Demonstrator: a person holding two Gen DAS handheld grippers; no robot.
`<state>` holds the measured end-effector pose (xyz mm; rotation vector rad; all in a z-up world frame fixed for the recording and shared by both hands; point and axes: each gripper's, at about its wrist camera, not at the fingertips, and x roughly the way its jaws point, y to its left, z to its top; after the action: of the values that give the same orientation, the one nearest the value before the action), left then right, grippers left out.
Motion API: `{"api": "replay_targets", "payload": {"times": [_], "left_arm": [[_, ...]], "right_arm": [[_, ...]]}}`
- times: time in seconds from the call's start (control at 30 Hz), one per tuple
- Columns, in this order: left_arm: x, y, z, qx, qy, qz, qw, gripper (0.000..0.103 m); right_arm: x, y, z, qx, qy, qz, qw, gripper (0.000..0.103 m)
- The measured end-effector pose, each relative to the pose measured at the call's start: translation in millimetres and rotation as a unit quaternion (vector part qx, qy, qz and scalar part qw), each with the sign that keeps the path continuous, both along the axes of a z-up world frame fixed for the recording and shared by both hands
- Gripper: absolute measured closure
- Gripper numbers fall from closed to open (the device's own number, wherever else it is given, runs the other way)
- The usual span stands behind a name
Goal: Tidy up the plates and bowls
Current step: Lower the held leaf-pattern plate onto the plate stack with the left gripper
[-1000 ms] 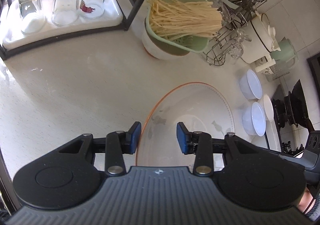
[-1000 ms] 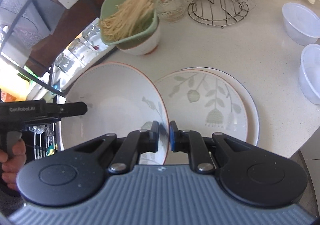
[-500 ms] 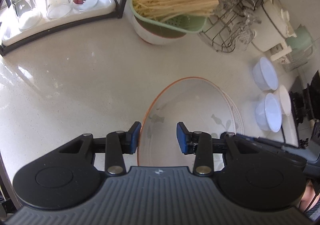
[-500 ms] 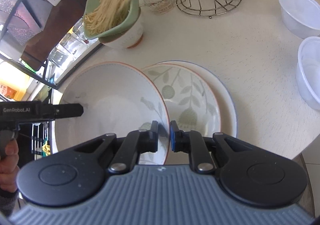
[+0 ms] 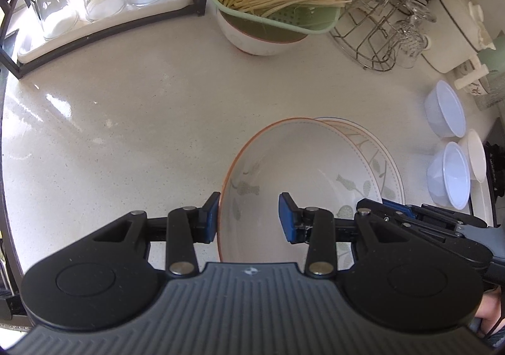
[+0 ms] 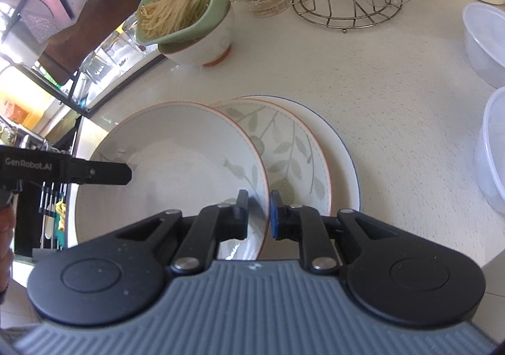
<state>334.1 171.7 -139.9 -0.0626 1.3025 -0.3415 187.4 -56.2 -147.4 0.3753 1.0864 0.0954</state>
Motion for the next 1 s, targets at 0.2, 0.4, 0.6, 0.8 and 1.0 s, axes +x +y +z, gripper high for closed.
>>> {"api": "replay_targets", "payload": {"times": [0.2,0.4,0.6,0.8,1.0], "left_arm": [[-0.9,-12.5,-3.7,0.013,0.002,-0.003,0.9999,0.060],[-1.8,-17.9,-7.3,0.027,-0.001,0.005,0.9996,0.060],[-3.4,-22.3,-12.5,0.032,0.000,0.020,0.9993,0.060],[-10.8,-20.3,-5.2,0.024,-0.015,0.036,0.9989,0.059],[-19.5,-19.1,8.8,0.009,-0.033,0.063,0.9974,0.059]], "right_arm": [[4.7,-4.5,-2.5,-0.016,0.000,0.008,1.000,0.086],[5.0,-7.3,-2.0,-0.030,-0.006,0.025,0.999,0.086],[5.2,-8.0,2.0,-0.046,-0.016,0.030,0.998,0.086],[3.6,-14.3,8.3,-0.057,-0.032,0.034,0.997,0.087],[-1.6,-19.0,15.7,-0.063,-0.047,0.035,0.996,0.087]]}}
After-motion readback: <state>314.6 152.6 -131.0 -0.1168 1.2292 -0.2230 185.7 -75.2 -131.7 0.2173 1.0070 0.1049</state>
